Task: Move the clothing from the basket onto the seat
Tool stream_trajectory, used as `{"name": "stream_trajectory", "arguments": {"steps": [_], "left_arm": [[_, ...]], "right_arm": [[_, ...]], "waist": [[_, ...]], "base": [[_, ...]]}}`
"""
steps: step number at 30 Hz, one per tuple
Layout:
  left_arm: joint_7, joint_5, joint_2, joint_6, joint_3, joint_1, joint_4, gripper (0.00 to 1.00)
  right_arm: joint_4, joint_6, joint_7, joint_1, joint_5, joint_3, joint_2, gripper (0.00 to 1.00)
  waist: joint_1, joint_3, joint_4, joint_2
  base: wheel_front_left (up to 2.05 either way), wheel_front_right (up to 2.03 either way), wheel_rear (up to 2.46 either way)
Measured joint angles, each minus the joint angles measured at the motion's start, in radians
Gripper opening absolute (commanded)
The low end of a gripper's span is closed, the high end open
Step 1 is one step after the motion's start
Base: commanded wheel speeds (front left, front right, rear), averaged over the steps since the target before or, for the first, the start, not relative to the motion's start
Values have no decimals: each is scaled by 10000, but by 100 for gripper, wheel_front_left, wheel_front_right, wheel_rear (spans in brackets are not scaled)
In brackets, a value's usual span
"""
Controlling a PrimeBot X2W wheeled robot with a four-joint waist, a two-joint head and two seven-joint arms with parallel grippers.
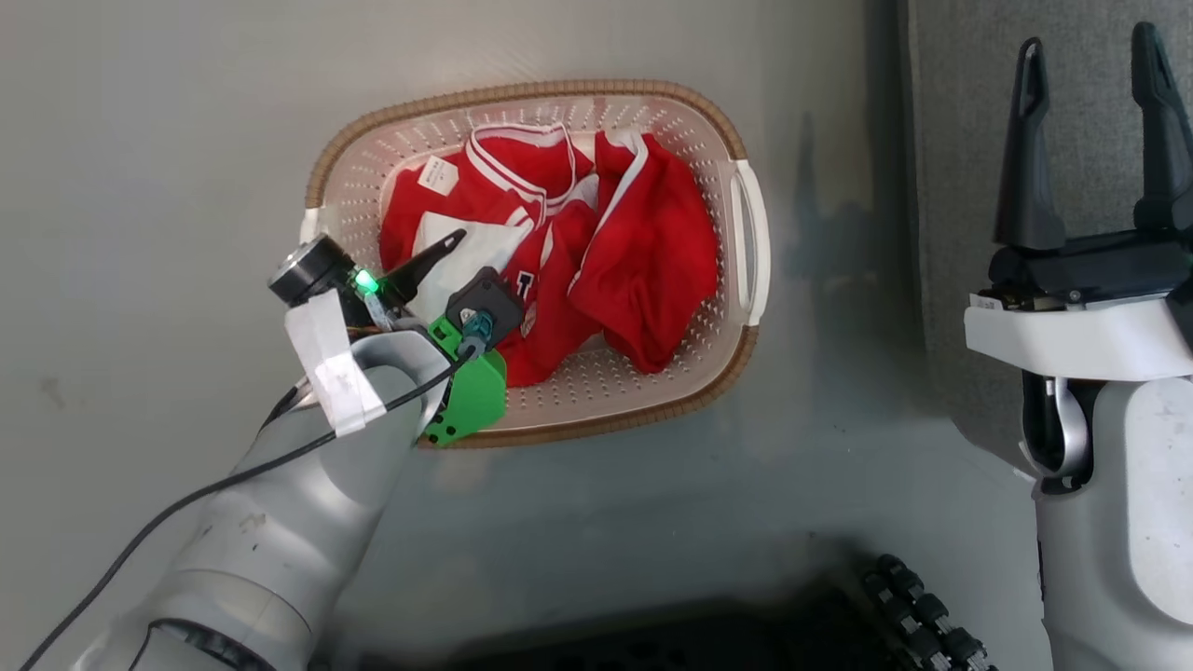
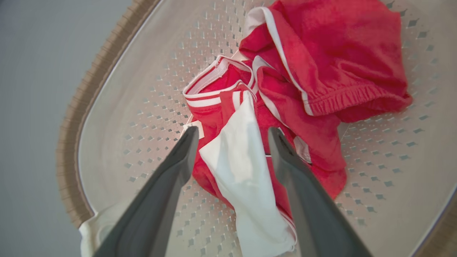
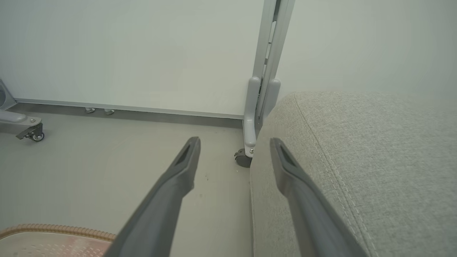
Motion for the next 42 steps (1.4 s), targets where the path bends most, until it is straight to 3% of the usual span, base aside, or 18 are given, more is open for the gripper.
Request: {"name": "stream_trajectory", "arguments": {"steps": [13, 24, 25, 26, 35, 42], "left_arm": [[345, 472, -128, 1189, -646, -1354, 1026, 100], [813, 368, 155, 1519, -665, -2012, 1365, 100], [895, 309, 157, 1471, -635, -2025, 1381, 11], [918, 276, 171, 1427, -625, -2042, 1398, 0], [456, -161, 130, 1250, -587, -1898, 1457, 0], [-100, -696, -56, 1277, -449, -991, 1344, 0]], "right_arm": [[-391, 0, 0, -439, 27, 339, 2, 100], [-606, 0, 0, -501, 44, 577, 2, 100], [-616, 0, 0, -501, 46, 577, 2, 100], [-617, 0, 0, -501, 46, 575, 2, 100], [-424, 0, 0, -502, 58, 583, 6, 100], [-132, 0, 0, -410, 79, 573, 8, 100]], "waist": [[-1, 1670, -517, 0], [-2, 2314, -1021, 0], [-2, 2341, -1048, 0], [-2, 2367, -1074, 0], [-2, 1981, -1010, 0], [-2, 1005, -799, 0]], "base": [[0, 0, 0], [0, 0, 0], [0, 0, 0], [0, 0, 0], [0, 0, 0], [0, 0, 0]]}}
